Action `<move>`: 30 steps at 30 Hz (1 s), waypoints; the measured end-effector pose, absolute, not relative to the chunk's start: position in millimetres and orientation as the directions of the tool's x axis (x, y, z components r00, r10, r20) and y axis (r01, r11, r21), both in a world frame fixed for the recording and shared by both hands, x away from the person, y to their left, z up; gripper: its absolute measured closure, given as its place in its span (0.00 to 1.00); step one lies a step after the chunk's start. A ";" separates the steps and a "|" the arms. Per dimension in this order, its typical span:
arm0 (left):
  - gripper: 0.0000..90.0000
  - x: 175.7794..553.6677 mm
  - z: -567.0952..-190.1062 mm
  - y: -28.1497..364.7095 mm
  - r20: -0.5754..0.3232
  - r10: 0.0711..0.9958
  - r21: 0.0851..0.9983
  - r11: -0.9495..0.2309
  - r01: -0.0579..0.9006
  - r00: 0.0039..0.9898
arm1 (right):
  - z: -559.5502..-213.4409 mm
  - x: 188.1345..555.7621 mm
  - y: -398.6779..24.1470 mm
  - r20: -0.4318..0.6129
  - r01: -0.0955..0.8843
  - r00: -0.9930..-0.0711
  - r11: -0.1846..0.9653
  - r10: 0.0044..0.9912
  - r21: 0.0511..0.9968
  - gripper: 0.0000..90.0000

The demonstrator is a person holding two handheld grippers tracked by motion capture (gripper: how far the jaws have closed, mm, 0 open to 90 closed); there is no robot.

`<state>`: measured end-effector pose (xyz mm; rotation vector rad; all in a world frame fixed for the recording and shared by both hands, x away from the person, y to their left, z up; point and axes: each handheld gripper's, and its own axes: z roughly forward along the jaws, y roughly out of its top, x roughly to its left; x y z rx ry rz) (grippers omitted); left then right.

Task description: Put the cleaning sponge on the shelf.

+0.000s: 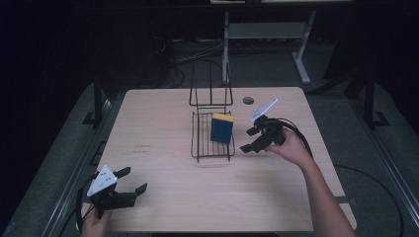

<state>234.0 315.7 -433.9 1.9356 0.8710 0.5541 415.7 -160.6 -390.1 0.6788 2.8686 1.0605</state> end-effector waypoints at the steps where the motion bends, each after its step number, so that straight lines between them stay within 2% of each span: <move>1: 0.18 234.0 -433.9 315.6 0.030 0.760 0.875 -0.334 0.350 0.649 | -391.6 414.8 -161.5 0.142 0.397 -0.905 0.676 0.401 0.620 0.21; 12: 0.18 233.9 -433.8 314.6 0.031 0.759 0.875 -0.335 0.350 0.650 | -400.6 405.9 -167.0 0.147 0.404 -0.904 0.691 0.401 0.600 0.21; 30: 0.18 233.8 -433.8 314.7 0.030 0.760 0.875 -0.334 0.351 0.650 | -407.3 386.5 -178.5 0.144 0.402 -0.903 0.673 0.406 0.621 0.21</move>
